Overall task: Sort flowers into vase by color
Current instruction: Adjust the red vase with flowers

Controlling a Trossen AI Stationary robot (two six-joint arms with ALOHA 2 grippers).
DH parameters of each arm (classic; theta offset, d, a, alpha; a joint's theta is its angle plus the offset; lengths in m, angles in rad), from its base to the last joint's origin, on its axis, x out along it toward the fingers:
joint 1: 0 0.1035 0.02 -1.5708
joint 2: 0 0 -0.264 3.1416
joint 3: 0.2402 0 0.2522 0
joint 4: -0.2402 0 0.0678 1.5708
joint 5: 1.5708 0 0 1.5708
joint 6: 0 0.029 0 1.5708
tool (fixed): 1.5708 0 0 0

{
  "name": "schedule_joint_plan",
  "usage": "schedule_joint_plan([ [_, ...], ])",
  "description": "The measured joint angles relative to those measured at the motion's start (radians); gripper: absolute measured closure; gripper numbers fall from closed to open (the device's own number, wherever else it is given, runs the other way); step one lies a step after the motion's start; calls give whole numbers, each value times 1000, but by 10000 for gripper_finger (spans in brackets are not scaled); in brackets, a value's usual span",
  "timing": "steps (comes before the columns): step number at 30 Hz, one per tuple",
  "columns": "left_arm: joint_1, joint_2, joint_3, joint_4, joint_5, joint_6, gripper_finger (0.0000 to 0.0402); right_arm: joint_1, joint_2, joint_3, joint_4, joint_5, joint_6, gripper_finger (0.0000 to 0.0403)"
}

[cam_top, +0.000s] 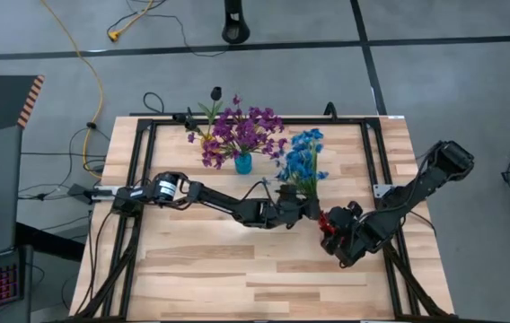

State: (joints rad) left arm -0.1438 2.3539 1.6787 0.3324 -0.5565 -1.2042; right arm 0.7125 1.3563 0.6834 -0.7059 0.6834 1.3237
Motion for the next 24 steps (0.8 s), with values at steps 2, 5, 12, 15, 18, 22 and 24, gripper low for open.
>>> schedule_joint_plan([
  [2,-9,0,0,53,-9,102,394,24,0,0,-10,59,35,137],
  [5,-19,0,0,130,-10,260,394,60,0,0,-27,150,82,137],
  [12,-41,-2,0,240,-6,578,394,130,0,0,-29,332,120,137],
  [15,-51,-4,1,275,-1,728,395,151,10,-1,-25,407,120,137],
  [18,-61,-4,1,317,3,854,394,164,32,-2,-24,477,119,137],
  [22,-66,-6,1,333,10,958,391,171,84,-2,-17,565,118,137],
  [24,-66,-9,1,326,15,996,390,170,113,-2,-16,608,120,137],
])
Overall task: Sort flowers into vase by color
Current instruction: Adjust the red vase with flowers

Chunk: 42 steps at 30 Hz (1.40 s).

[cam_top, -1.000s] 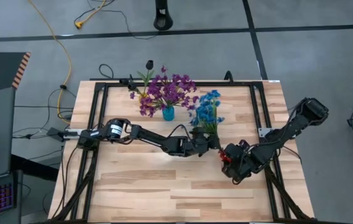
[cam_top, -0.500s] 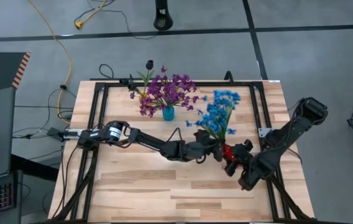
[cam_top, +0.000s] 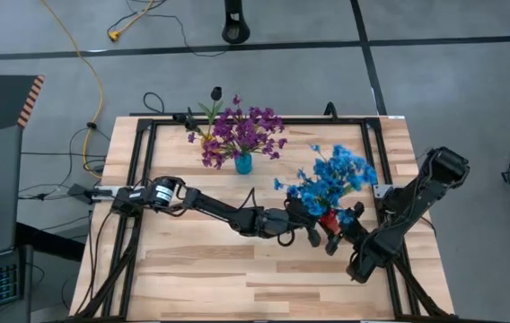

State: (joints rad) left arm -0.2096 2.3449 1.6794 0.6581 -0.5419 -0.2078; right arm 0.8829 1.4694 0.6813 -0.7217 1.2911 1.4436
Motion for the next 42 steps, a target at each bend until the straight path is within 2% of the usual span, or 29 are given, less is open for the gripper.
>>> schedule_joint_plan([
  [6,-3,-28,0,-35,9,127,389,-1,75,0,5,142,35,137],
  [12,-5,-71,1,-183,-19,221,388,-27,153,0,25,223,44,137],
  [25,-3,-73,-1,-311,-18,222,383,-65,302,0,127,258,54,137],
  [35,5,-72,-2,-367,-17,200,324,-75,318,0,132,249,52,136],
  [42,9,-65,-5,-382,14,200,304,-88,314,4,133,232,49,108],
])
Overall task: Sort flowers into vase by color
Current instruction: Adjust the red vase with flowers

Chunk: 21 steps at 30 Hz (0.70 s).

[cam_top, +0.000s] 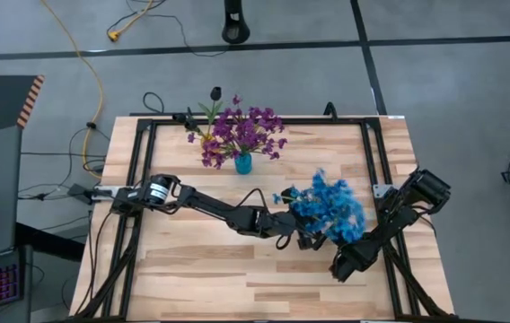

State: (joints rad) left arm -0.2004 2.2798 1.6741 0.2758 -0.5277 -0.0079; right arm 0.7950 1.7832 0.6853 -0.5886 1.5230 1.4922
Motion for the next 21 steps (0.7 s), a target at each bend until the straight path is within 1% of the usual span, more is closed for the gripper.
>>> schedule_joint_plan([
  [5,8,-3,1,-11,17,-13,303,-6,0,-1,-1,-8,-23,103],
  [12,8,-3,2,-13,17,-28,300,-6,0,6,-3,-33,-25,102],
  [16,8,-3,2,-15,18,-40,279,-6,1,6,-2,-49,-26,101],
  [21,8,-4,3,-17,19,-51,232,-6,2,7,0,-68,2,101],
])
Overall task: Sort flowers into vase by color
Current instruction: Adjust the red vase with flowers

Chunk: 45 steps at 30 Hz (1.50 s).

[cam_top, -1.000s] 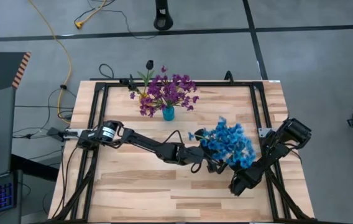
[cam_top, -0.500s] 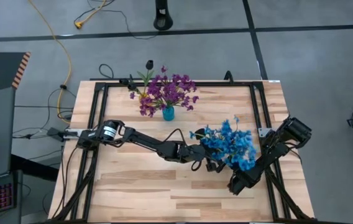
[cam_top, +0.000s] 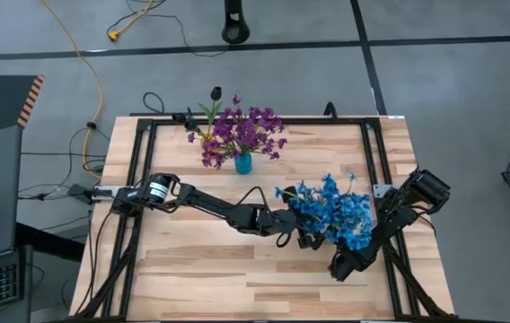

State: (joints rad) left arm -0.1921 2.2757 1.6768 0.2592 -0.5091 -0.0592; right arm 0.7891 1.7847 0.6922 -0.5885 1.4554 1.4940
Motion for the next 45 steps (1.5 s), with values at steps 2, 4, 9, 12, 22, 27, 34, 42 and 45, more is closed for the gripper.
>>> schedule_joint_plan([
  [2,0,0,0,0,0,-6,212,0,-4,0,-6,-29,22,101],
  [4,0,-5,0,-6,3,-10,194,-6,-18,0,-10,-75,31,101],
  [9,0,-5,23,-23,7,-9,167,-35,-78,0,-35,-188,20,101],
  [12,2,-5,49,-42,7,-9,164,-54,-119,0,-52,-193,20,101],
  [22,13,-6,121,-176,16,-31,164,-71,-171,0,-86,-234,-7,102],
  [27,14,-6,124,-176,0,-29,164,-79,-174,0,-87,-255,-9,102],
  [34,13,-6,124,-238,-2,-28,164,-80,-213,0,-108,-294,-10,102],
  [42,13,-6,124,-254,-3,-28,164,-80,-276,0,-126,-368,-37,102],
  [45,13,-6,124,-254,-4,-27,164,-79,-296,0,-144,-402,-38,102],
])
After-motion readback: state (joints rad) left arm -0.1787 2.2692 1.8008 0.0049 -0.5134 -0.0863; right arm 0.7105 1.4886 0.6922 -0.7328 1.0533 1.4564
